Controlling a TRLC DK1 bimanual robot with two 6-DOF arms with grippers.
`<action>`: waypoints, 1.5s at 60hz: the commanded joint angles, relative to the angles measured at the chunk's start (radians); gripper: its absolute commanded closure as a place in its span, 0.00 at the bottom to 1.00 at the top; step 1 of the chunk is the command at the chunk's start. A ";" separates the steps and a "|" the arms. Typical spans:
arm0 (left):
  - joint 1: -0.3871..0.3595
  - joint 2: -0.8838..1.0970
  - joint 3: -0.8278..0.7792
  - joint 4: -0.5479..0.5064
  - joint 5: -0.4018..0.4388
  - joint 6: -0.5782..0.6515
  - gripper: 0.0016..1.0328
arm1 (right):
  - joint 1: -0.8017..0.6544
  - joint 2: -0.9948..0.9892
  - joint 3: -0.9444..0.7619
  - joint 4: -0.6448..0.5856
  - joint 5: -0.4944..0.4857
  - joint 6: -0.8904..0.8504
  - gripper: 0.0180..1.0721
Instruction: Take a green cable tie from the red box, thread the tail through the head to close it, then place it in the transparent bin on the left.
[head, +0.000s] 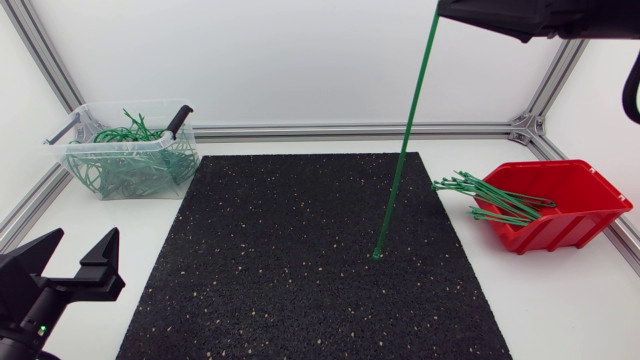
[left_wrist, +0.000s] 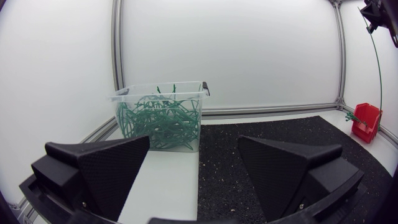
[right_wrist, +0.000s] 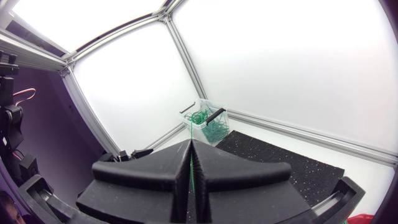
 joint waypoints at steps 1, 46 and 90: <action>-0.008 0.003 -0.034 -0.062 0.002 -0.012 0.04 | 0.046 0.019 -0.038 0.021 0.018 0.050 0.93; -0.020 0.006 -0.034 -0.062 0.002 -0.010 0.04 | 0.340 0.253 -0.202 0.359 0.136 0.292 0.93; -0.014 0.006 -0.034 -0.062 0.002 -0.007 0.04 | 0.481 0.216 -0.206 0.345 0.467 0.102 0.94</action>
